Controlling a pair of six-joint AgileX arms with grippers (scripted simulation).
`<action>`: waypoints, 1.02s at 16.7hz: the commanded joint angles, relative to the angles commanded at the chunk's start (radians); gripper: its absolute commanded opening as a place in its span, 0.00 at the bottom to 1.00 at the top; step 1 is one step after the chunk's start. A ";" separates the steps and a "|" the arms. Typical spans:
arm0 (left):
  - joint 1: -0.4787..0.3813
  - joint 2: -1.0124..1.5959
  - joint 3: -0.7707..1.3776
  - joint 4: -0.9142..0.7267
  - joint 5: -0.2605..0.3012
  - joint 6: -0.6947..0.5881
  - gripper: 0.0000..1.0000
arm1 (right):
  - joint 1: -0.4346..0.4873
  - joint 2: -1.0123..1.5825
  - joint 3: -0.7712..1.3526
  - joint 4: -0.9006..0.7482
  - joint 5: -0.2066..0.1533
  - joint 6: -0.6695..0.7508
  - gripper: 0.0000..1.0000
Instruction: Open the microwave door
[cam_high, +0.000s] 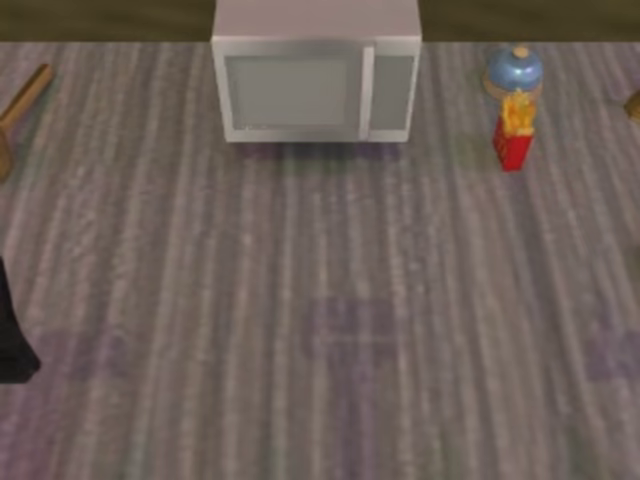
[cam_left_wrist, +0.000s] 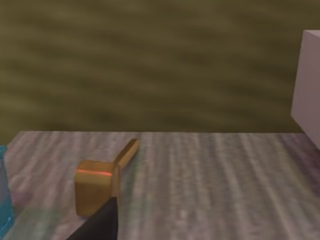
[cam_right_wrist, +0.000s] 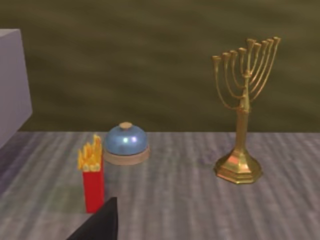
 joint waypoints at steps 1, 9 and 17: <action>0.000 0.000 0.000 0.000 0.000 0.000 1.00 | 0.000 0.000 0.000 0.000 0.000 0.000 1.00; -0.114 0.291 0.282 -0.124 -0.072 -0.093 1.00 | 0.000 0.000 0.000 0.000 0.000 0.000 1.00; -0.379 1.128 1.045 -0.389 -0.231 -0.325 1.00 | 0.000 0.000 0.000 0.000 0.000 0.000 1.00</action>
